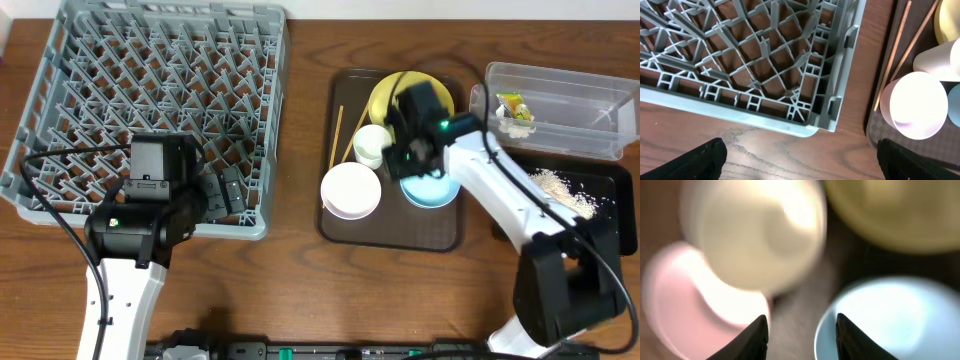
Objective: Sort waste into correct bins and load items into the dishwasher
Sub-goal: 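Release the bowl and move the right gripper to the white cup, then grasp the white cup with the right gripper and lift it leftward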
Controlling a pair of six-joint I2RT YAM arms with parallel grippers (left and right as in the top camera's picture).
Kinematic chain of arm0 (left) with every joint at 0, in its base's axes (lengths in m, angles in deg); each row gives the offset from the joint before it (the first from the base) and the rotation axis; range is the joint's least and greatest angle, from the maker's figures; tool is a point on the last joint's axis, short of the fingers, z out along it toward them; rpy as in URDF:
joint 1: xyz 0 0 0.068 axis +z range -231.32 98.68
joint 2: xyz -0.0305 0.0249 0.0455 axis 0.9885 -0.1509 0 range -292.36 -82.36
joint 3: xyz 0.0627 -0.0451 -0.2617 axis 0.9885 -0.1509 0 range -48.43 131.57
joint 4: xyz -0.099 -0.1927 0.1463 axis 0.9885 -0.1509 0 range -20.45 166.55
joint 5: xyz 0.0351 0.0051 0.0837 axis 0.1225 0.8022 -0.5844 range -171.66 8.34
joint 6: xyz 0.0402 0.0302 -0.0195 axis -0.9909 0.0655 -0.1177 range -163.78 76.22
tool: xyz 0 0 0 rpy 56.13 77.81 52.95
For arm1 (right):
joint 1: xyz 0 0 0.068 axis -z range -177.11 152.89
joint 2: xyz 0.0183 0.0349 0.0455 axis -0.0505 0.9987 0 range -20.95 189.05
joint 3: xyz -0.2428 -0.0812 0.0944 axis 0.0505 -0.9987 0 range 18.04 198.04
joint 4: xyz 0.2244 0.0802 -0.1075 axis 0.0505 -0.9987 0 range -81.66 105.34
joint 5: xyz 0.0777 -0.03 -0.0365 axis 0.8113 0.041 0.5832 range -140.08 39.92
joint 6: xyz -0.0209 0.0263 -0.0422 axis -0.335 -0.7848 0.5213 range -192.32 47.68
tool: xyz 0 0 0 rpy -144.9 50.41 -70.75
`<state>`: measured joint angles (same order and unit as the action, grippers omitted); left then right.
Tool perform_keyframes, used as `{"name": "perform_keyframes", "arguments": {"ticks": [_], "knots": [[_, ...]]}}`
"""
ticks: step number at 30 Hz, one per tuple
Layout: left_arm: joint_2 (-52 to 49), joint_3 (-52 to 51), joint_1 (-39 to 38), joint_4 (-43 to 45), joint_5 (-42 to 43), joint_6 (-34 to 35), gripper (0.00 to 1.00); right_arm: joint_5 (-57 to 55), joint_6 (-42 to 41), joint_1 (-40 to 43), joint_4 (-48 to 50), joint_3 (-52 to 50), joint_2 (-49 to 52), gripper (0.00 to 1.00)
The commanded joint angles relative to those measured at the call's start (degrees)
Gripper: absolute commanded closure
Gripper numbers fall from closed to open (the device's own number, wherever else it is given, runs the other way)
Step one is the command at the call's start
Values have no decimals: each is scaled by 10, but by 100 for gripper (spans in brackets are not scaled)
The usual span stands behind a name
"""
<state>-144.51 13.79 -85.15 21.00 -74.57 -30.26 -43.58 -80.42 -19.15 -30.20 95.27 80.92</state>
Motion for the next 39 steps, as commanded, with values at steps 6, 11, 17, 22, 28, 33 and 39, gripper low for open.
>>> {"name": "perform_keyframes", "arguments": {"ticks": [6,11,17,22,28,33,39], "knots": [[1,10,3,-2,-7,-1,1,-45,-32,0,41,58,-19,66],[1,10,3,-2,-7,-1,1,-54,-68,-1,58,58,19,72],[1,10,3,-2,-7,-1,1,-54,-103,-1,62,58,73,76],[1,10,3,-2,-7,-1,1,-54,-105,-1,61,58,113,86],[1,10,3,-2,-7,-1,1,-55,-116,0,73,65,118,99],[1,10,3,-2,-7,-1,1,-58,-116,16,63,99,89,99],[1,10,3,3,-7,-1,1,20,-101,60,26,136,32,99]]}}
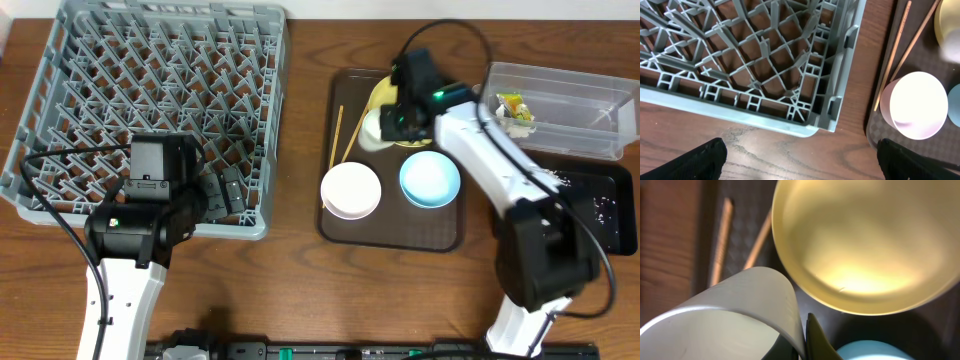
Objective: Sort waste into correct bins and load items into the dishwasher
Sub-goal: 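Grasp the white cup with the right gripper and lift it leftward, then grasp the white cup with the left gripper from the right gripper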
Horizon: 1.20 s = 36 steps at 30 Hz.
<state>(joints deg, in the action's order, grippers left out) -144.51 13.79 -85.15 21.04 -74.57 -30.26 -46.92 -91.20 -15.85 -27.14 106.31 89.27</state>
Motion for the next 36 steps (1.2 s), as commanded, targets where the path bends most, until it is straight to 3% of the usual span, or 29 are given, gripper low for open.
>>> {"name": "perform_keyframes", "arguments": {"ticks": [1,6,12,21,26,31,36], "knots": [[1,10,3,6,-7,0,1,87,16,37,-7,26,-59,99],[-5,10,3,43,18,49,1,304,67,94,-30,23,-61,99],[-50,10,3,125,178,51,1,516,150,127,-37,4,-58,99],[-151,10,3,291,508,57,1,607,199,95,-46,3,-58,99],[-197,10,3,424,673,129,1,663,218,76,-39,3,-58,99],[-228,10,3,532,753,212,1,745,219,67,3,3,-58,99],[-233,10,1,562,765,263,2,799,192,67,61,3,-58,99]]}}
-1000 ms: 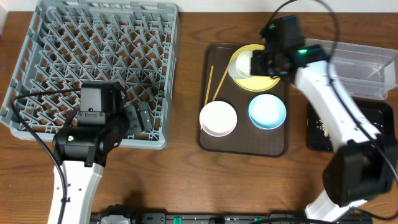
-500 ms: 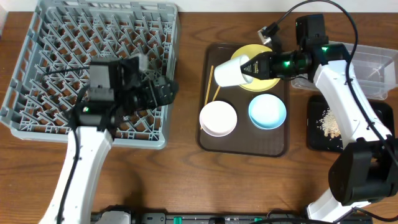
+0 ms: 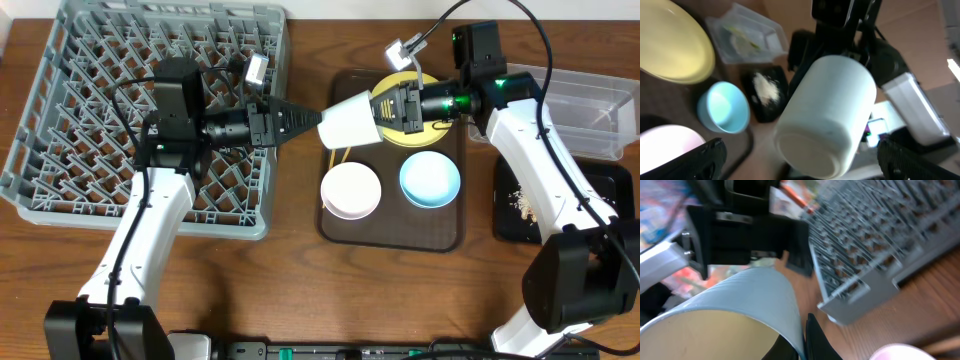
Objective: Sort waste into correct bins and load items into the dishwasher
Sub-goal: 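Grasp the white cup with the left gripper from the right gripper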
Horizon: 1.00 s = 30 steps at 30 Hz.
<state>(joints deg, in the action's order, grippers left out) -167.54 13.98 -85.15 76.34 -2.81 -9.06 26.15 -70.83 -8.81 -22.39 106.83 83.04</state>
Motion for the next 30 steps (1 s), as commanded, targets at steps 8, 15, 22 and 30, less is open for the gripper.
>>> {"name": "perform_keyframes", "arguments": {"ticks": [8,15,22,30], "knots": [[-2,8,-39,137,46,186,2,68,-32,-4,39,-3,4,99],[-2,8,-75,175,23,220,2,68,-38,-4,40,-3,4,99],[-2,8,-88,175,-7,253,7,68,-48,-4,50,-3,4,99],[-2,8,-100,175,-56,294,17,68,-88,-4,75,-3,4,99]]}}
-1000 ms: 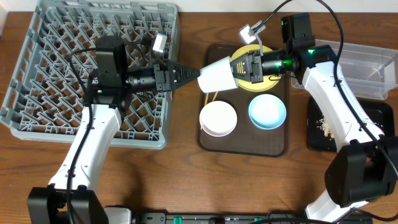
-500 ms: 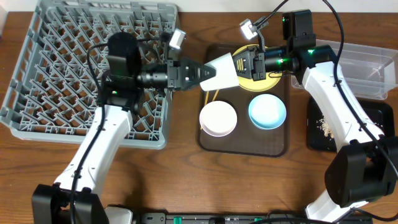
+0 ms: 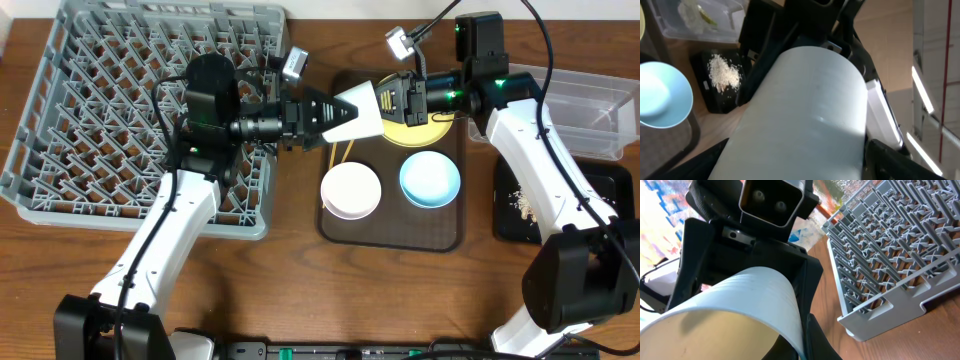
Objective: Sort waste into correct bins and load items into the dishwasher
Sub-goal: 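Grasp the white cup with the left gripper from the right gripper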
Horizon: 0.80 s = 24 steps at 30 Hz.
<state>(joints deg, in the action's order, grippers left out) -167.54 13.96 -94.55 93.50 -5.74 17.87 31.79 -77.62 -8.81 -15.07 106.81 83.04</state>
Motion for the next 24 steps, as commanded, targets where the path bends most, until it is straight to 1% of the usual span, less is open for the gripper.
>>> {"name": "perform_keyframes", "arguments": {"ticks": [1,6,12,17,24], "knots": [[-2,9,-8,3,-35,31,18,11,-20,-5,2,-2,4,99],[-2,9,-18,3,-61,37,18,5,-26,-16,5,-2,4,99],[-2,9,-20,4,-66,37,22,-10,-37,-26,10,-2,4,99],[-2,9,-20,4,-83,47,31,-14,-37,-31,11,-2,4,99],[-2,9,-20,4,-85,47,33,-23,-41,-34,11,-2,4,99]]}}
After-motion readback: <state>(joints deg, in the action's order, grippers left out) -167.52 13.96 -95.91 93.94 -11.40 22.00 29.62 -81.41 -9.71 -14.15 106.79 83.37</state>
